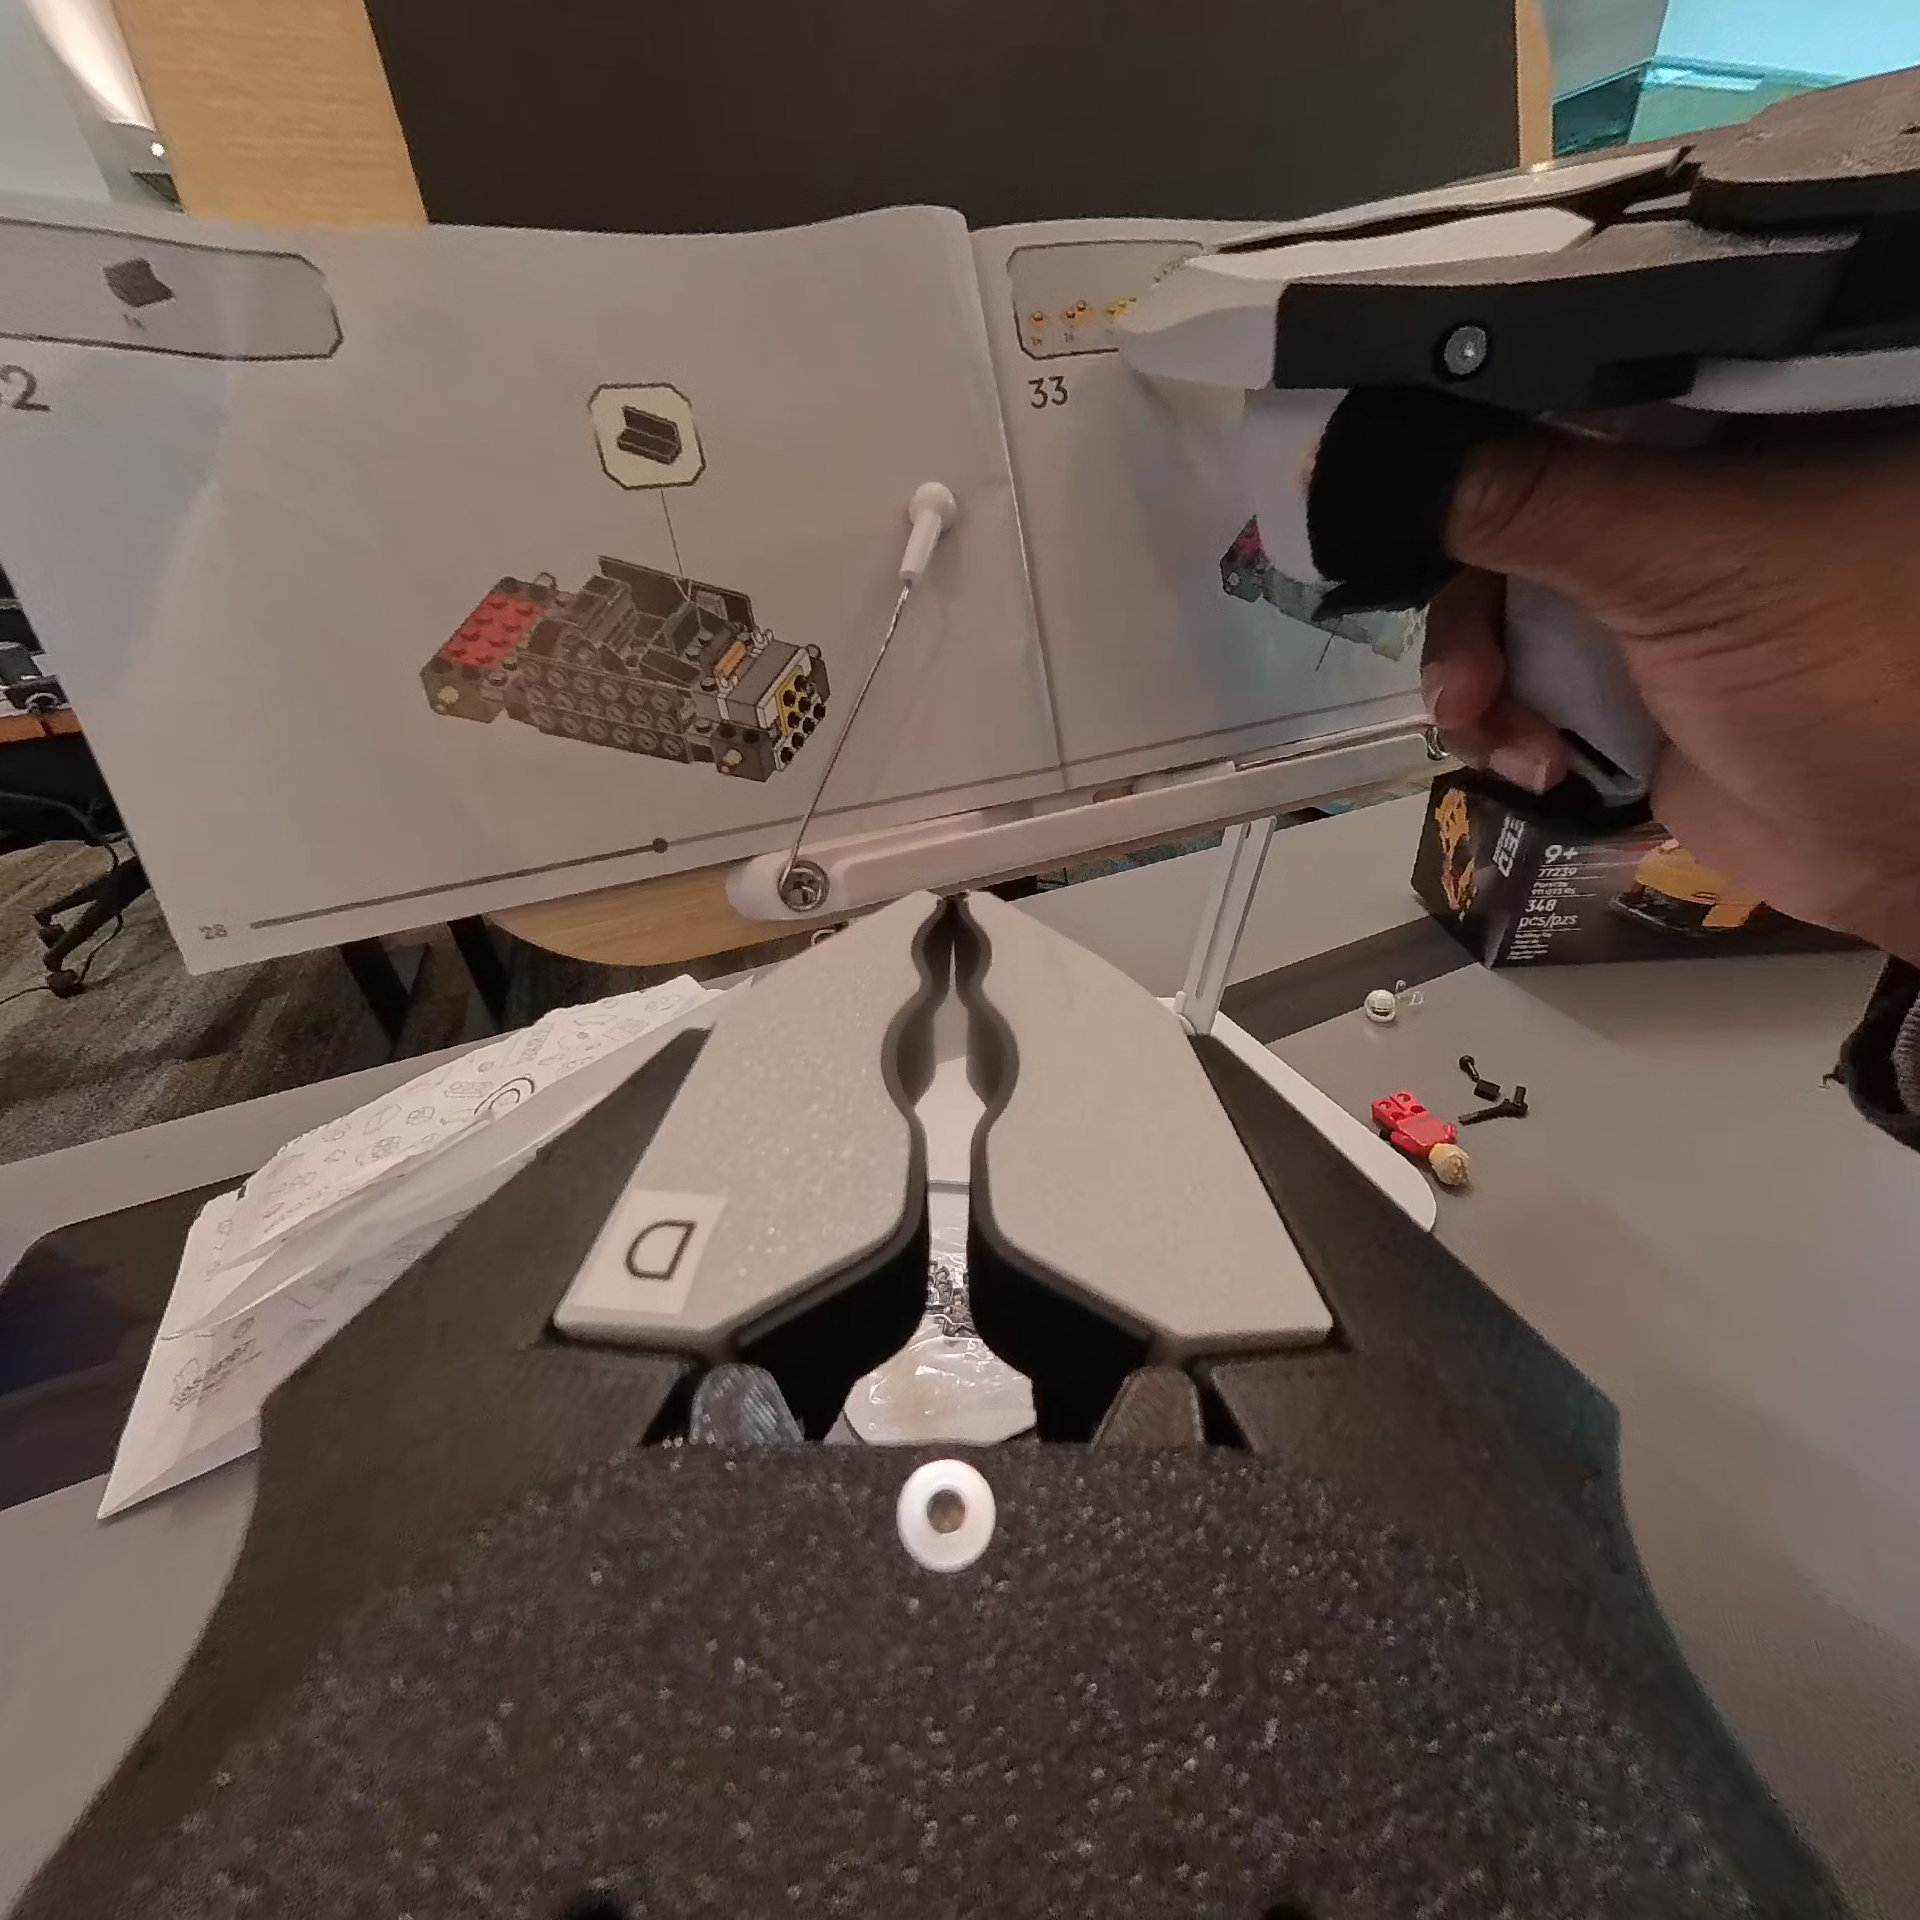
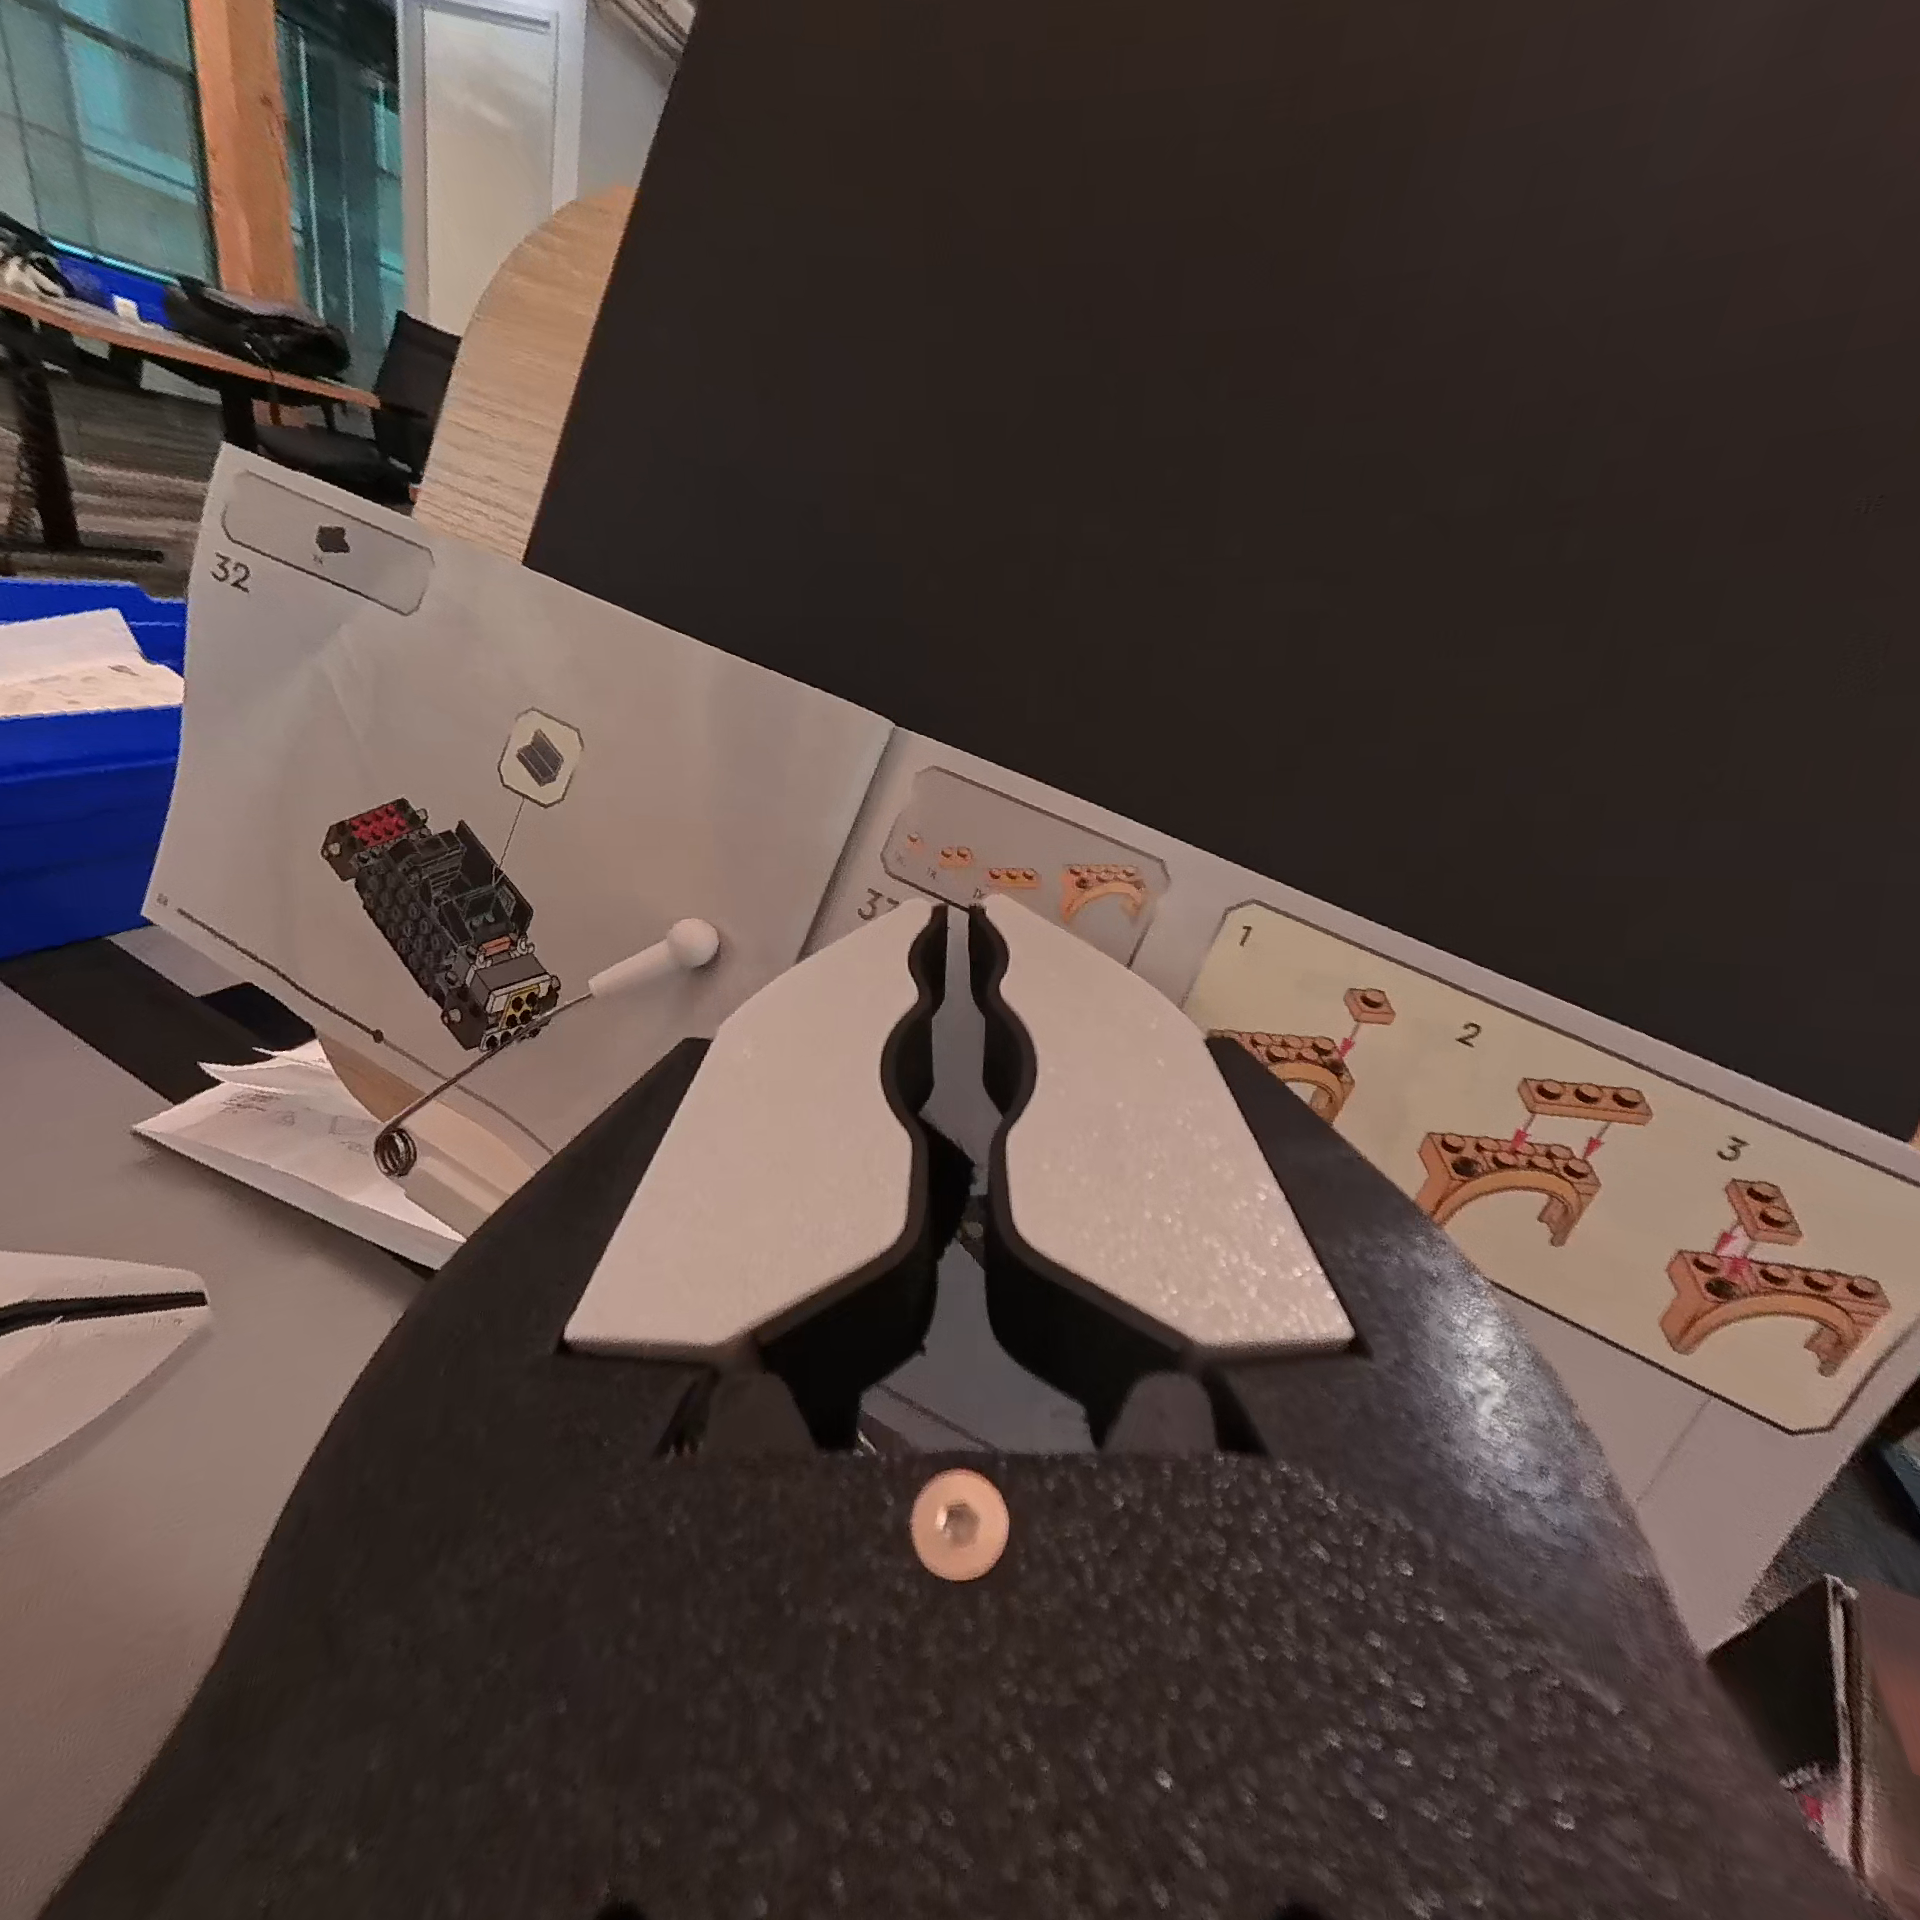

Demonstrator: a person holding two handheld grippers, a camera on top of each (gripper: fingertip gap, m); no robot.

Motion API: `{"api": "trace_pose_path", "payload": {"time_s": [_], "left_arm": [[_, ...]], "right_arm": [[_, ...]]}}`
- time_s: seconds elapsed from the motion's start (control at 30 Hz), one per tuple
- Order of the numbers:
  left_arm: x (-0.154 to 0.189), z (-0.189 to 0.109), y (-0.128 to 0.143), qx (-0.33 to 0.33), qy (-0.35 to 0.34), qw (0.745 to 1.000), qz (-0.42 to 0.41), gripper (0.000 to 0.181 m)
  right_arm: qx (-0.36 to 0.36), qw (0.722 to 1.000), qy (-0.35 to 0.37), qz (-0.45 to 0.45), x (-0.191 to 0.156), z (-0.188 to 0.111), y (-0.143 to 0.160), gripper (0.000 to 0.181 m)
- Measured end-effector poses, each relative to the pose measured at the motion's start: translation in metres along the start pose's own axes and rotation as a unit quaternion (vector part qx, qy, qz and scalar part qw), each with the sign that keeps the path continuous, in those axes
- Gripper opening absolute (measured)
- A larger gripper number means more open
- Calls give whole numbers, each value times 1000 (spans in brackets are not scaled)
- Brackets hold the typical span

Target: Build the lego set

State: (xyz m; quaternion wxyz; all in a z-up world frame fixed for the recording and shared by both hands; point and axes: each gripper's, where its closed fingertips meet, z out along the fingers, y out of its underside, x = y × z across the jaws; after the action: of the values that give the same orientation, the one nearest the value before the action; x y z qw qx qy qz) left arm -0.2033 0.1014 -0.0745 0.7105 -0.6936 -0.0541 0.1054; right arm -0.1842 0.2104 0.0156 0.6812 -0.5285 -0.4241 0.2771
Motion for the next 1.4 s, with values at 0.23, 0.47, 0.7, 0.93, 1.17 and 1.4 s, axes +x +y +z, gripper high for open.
{"api": "trace_pose_path", "payload": {"time_s": [0.23,0.47,0.7,0.93,1.17,1.4], "left_arm": [[2,1,4,-8,4,1000,0,0],[-1,1,5,-9,-5,1000,7,0],[-1,2,7,-14,-4,1000,9,0],[1,2,9,-16,1,1000,6,0],[3,2,9,-14,1,1000,13,0],[4,3,10,-16,3,1000,13,0]], "right_arm": [[10,1000,4,12,6,-2,-3,1],[15,1000,4,14,5,0,-5,1],[16,1000,2,27,10,0,-4,1],[16,999,9,29,17,-4,-1,0],[19,999,14,30,23,-7,1,0],[21,999,15,27,25,-6,-1,1]]}}
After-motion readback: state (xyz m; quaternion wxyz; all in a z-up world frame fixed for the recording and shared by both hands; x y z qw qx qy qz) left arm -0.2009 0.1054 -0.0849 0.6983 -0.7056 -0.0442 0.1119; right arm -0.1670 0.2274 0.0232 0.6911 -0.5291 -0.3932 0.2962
